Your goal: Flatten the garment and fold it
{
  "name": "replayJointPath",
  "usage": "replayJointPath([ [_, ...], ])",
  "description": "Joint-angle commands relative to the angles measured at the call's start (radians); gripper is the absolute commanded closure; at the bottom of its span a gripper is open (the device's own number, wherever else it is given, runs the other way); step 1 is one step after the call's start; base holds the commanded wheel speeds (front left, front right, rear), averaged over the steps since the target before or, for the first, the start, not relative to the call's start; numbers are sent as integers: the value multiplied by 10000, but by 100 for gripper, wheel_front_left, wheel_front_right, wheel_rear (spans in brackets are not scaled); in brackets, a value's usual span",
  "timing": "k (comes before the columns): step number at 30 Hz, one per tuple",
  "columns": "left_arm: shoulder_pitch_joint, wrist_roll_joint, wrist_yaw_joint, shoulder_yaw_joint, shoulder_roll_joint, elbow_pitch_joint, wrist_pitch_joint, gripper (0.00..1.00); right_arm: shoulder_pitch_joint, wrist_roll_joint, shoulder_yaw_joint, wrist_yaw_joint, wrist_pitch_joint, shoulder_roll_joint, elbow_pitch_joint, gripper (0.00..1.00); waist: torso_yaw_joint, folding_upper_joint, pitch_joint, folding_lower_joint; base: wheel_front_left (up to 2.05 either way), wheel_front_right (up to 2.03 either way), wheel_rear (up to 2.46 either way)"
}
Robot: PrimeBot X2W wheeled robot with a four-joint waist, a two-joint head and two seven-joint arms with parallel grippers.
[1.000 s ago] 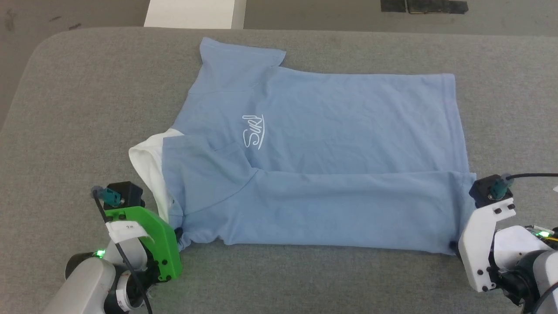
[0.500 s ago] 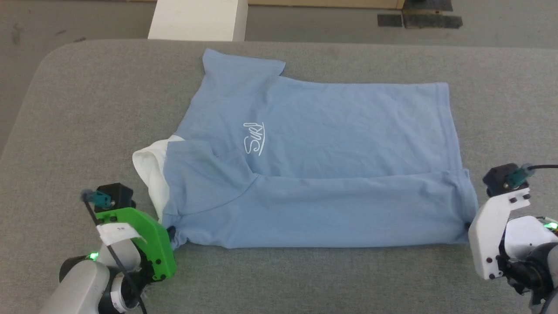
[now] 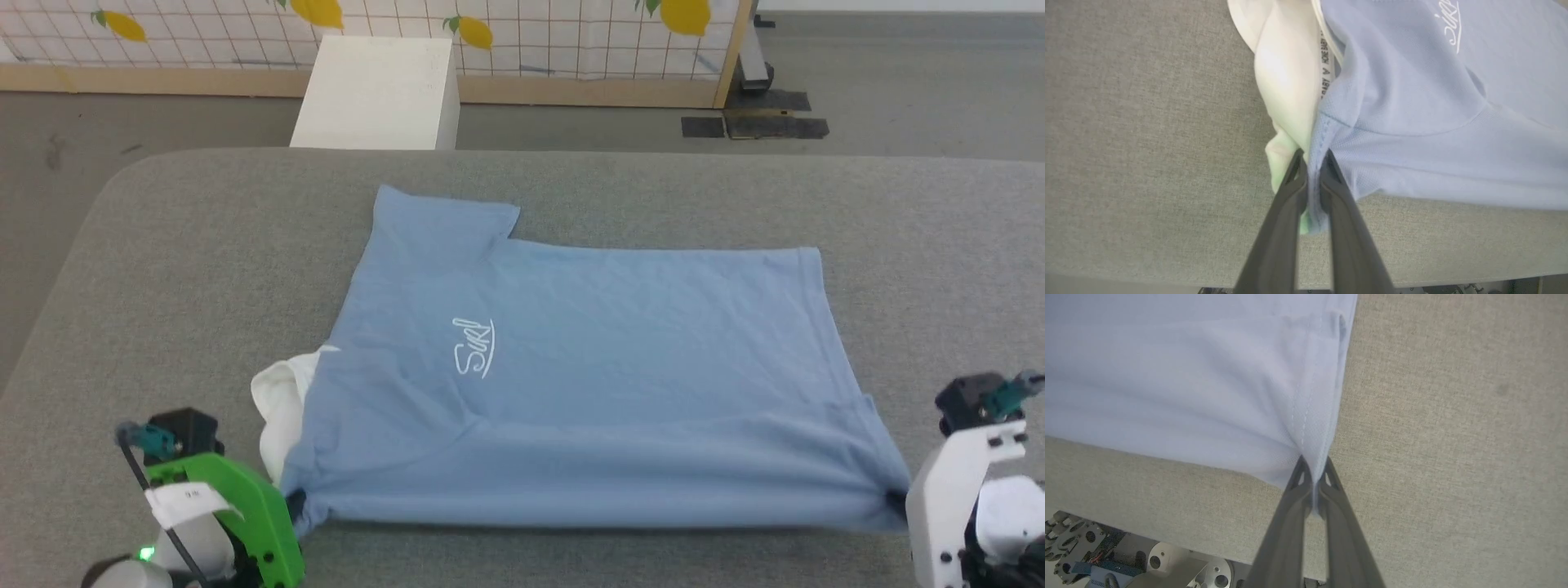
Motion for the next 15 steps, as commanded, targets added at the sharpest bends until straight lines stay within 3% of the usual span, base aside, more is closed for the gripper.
replayJointPath([
  [1, 202, -89, 88, 40, 65, 16, -37, 100, 243, 35, -109, -17, 63, 35, 46, 100, -18, 0, 6, 0, 0, 0, 0],
  [13, 371, -503, -143, -324, -581, 1463, -11, 100, 675, -58, 275, -17, -351, 302, 1534, 100, -109, 0, 294, 0, 0, 0, 0],
  [15, 293, -508, -151, -291, -600, 1595, -58, 58, 593, -38, 297, -17, -517, 319, 1713, 65, -102, 0, 305, 0, 0, 0, 0],
])
